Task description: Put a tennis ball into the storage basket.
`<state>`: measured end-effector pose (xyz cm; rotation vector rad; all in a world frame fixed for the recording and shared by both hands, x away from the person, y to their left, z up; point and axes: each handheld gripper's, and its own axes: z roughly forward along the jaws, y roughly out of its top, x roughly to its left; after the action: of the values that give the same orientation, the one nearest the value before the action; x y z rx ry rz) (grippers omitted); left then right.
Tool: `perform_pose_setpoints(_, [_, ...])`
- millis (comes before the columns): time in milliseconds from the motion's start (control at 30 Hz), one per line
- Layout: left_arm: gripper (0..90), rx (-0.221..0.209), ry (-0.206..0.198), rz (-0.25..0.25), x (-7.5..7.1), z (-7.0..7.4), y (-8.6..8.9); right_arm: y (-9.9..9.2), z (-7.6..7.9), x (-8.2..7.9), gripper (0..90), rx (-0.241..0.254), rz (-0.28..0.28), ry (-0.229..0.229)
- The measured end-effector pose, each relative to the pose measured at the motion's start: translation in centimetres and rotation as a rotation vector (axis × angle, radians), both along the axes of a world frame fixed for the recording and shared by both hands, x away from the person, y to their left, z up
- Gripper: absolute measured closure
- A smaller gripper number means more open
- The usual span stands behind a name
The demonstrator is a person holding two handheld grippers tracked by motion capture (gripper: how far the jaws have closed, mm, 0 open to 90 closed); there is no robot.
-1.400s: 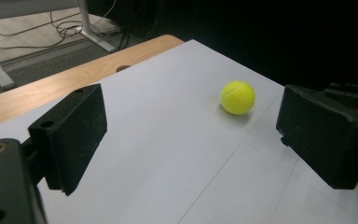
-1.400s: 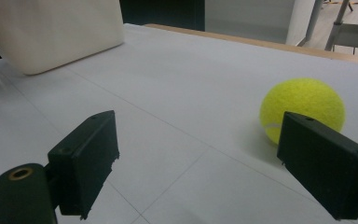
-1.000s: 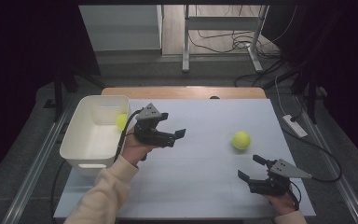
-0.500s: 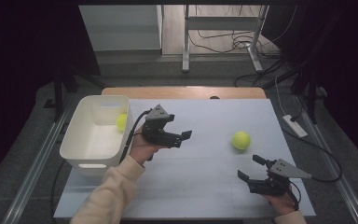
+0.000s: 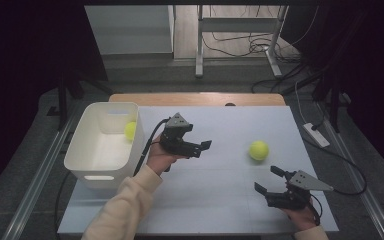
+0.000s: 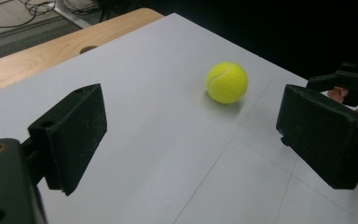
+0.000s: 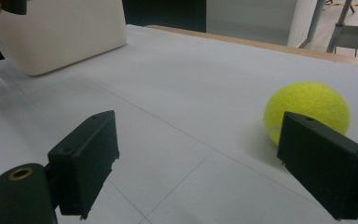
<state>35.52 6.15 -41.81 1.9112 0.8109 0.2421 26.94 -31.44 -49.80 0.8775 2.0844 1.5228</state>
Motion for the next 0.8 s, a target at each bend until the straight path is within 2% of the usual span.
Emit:
perform_pose_setpoints(433, [9.5,0.005,0.032,-0.003,1.4,-1.1,-0.6,0.1,0.0,0.1,12.4,-0.001,0.004,0.003])
perform_pose_setpoints(800, [9.7,-0.001,0.034,-0.023,1.9,-1.7,-1.9,0.2,0.0,0.1,12.5,0.001,0.007,-0.001])
